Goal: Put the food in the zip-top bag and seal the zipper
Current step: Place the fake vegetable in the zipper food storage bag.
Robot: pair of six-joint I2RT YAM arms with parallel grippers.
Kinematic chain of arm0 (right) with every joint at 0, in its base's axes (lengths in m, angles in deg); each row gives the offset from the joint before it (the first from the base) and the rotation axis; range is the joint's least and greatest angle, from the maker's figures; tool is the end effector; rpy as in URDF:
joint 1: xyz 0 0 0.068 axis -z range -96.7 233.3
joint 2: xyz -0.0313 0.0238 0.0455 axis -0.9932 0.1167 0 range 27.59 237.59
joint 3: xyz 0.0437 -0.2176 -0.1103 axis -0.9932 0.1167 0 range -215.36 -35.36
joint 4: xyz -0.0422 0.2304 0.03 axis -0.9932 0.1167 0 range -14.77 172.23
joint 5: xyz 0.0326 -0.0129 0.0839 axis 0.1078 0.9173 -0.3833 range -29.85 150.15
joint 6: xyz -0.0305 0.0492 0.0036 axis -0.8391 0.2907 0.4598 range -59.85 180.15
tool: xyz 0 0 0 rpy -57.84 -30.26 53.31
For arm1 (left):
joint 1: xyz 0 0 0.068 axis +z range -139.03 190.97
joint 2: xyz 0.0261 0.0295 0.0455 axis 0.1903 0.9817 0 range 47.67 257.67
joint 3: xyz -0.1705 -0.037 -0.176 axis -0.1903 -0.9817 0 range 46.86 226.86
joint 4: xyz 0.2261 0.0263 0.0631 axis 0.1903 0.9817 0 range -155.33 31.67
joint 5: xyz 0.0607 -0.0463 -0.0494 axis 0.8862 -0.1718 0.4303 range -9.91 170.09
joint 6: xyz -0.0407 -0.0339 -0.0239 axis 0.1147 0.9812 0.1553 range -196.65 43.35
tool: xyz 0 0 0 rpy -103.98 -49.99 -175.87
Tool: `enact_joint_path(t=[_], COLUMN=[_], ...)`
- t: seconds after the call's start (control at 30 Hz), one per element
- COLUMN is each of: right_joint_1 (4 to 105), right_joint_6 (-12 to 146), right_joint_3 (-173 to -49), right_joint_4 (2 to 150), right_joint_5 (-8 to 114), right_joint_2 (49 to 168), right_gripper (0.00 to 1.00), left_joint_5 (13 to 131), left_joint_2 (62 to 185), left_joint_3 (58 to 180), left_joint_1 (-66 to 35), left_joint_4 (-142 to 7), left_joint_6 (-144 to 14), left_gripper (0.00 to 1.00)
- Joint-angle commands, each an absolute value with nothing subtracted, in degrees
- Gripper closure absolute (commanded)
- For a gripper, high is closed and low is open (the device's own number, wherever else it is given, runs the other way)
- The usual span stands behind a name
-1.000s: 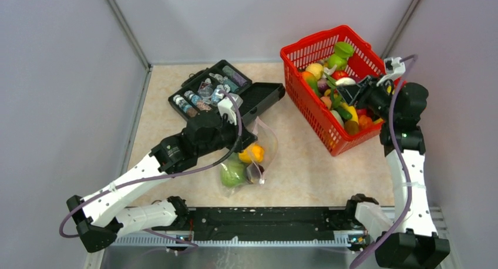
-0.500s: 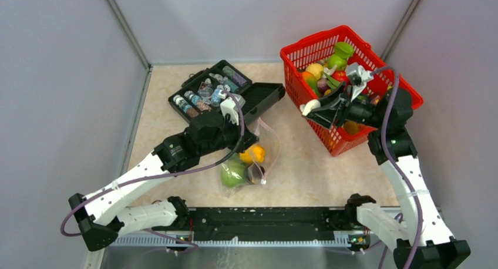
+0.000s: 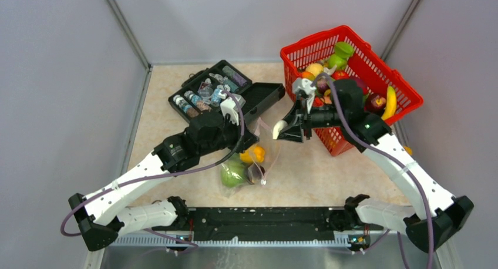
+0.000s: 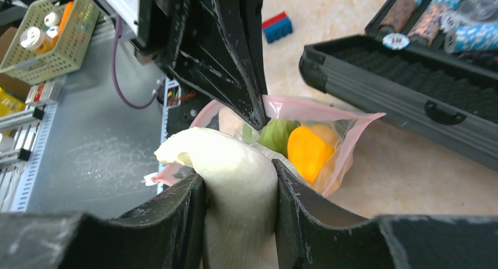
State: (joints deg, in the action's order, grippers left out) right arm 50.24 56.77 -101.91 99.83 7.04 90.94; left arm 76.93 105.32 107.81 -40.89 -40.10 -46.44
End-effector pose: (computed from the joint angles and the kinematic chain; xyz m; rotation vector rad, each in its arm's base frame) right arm 0.1658 0.1475 0.3623 -1.1938 1.5818 1.2339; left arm 0.1304 -0.1696 0.3439 0.4303 2.0441 -0.9699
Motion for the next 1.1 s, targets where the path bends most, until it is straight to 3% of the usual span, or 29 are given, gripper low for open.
enact_joint_path(t=[0.0,0.5,0.67,0.77,0.87,1.07], right_joint_1=[47.6,40.5,40.5,40.5,40.5,40.5], right_joint_6=[50.7,46.0,45.8,45.8,45.9,45.9], right_joint_3=[-105.9,-109.8,-110.1,-110.5,-110.6,-109.5], right_joint_4=[103.6,110.2,111.5,112.1,111.6,108.5], right_joint_5=[10.3,20.7,23.3,23.9,23.6,22.6], right_joint_2=[93.2,101.9,102.5,102.7,102.3,99.1], right_gripper=[0.92,0.86,0.69,0.49,0.36,0.31], left_joint_5=[77.1,77.9,78.2,78.2,78.2,78.1], left_joint_2=[104.2,103.7,103.5,103.5,103.6,103.7], left_joint_3=[109.0,108.9,108.7,108.8,108.8,108.9], left_joint_1=[-41.0,-41.0,-41.0,-41.0,-41.0,-41.0], left_joint_4=[-42.3,-42.2,-42.2,-42.3,-42.2,-42.3], left_joint_6=[-45.8,-46.0,-45.9,-45.9,-45.9,-45.8], left_gripper=[1.0,1.0,1.0,1.0,1.0,1.0])
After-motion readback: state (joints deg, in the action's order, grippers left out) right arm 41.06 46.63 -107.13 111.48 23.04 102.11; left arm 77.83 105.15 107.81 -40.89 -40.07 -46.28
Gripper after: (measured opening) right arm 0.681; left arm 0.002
